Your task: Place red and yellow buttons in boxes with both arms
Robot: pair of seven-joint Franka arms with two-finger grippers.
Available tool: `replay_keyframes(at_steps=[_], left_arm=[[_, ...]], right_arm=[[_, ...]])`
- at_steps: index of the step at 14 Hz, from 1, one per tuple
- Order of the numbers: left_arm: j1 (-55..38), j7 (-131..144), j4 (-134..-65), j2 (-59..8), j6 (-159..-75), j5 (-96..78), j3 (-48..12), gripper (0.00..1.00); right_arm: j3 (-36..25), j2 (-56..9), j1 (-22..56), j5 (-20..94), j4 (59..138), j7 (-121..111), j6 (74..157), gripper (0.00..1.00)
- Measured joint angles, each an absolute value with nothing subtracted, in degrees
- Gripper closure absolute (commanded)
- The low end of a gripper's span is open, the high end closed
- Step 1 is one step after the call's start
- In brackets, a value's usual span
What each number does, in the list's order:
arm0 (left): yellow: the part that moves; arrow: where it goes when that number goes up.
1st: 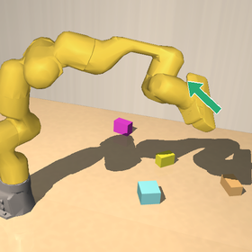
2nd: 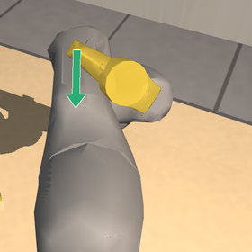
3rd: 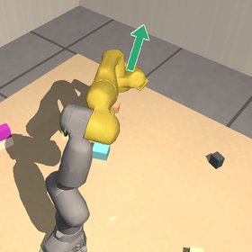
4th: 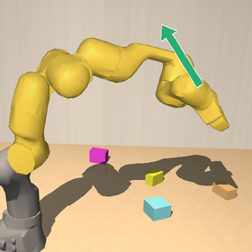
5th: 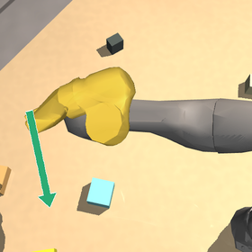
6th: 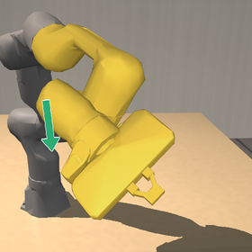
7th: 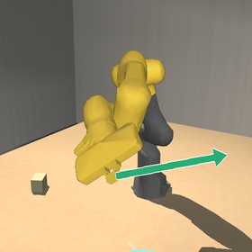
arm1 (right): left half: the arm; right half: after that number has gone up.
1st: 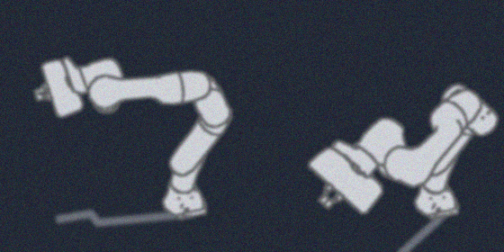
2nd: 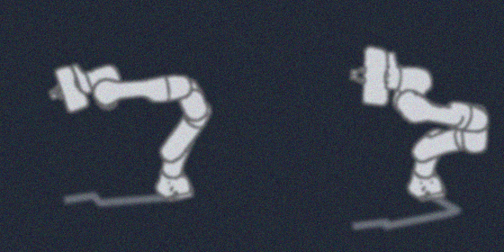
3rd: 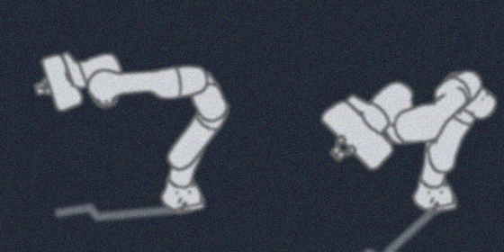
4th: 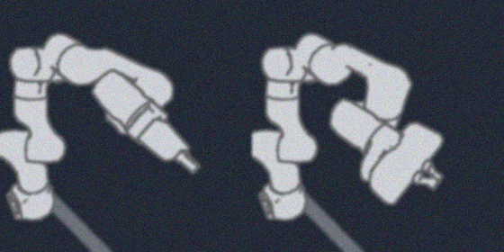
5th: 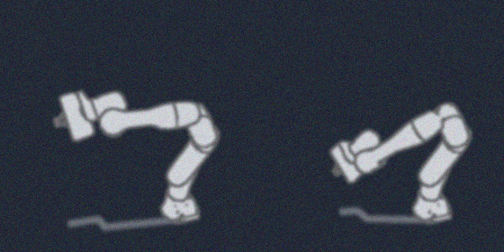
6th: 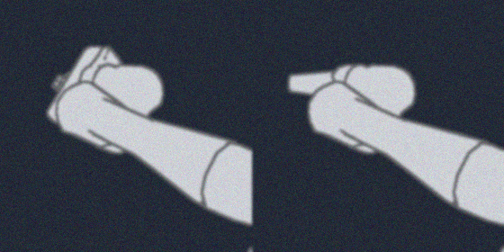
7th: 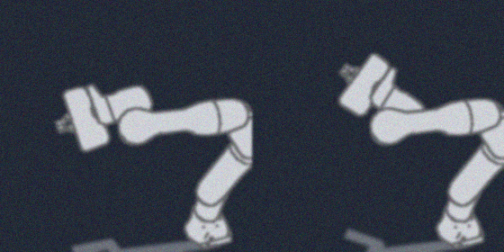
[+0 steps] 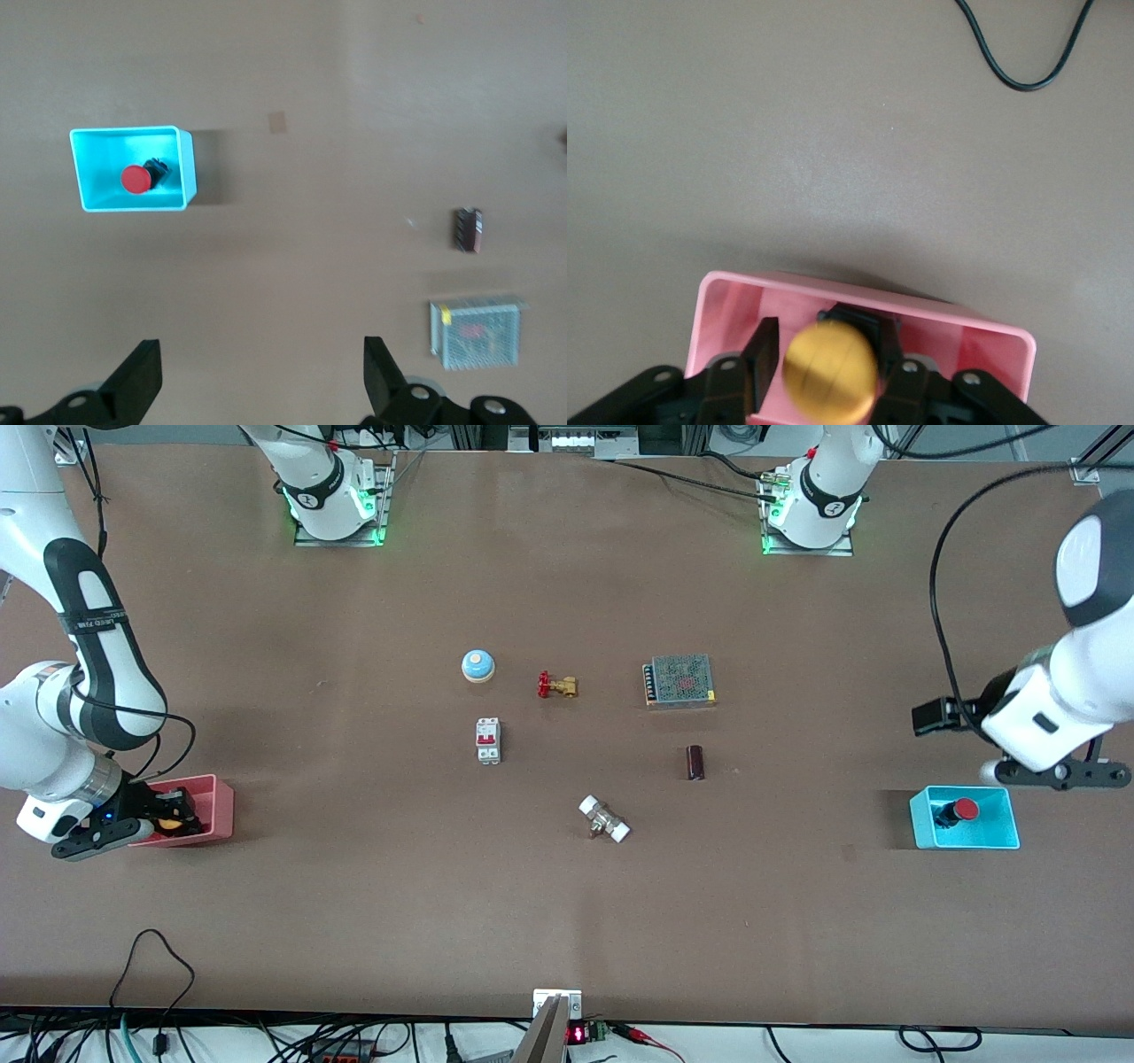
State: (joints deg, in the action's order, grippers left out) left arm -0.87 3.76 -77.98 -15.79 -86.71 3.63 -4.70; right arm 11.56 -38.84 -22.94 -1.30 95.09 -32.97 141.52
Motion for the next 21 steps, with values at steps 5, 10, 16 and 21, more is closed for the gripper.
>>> replay_keyframes(at_steps=[5, 10, 16, 21], left_arm=[[-0.6, 3.0, -93.1, -5.2, -96.9, 3.6, -5.9, 0.00], [2.6, -9.2, -98.3, -1.0, -94.8, 3.4, -5.6, 0.00], [3.3, -10.1, -91.2, -4.0, -94.3, 3.0, -5.6, 0.00], [3.3, -10.0, -88.7, -5.0, -93.9, 3.0, -5.6, 0.00]], right_arm=[[11.6, -38.9, -23.0, -1.3, 95.8, -33.0, 142.4, 0.27], [11.3, -38.9, -23.0, -1.3, 95.8, -34.9, 142.5, 0.07], [10.3, -37.1, -23.1, -1.3, 95.4, -36.6, 140.8, 0.00], [10.9, -22.4, -19.1, -0.8, 94.3, -27.3, 119.1, 0.00]])
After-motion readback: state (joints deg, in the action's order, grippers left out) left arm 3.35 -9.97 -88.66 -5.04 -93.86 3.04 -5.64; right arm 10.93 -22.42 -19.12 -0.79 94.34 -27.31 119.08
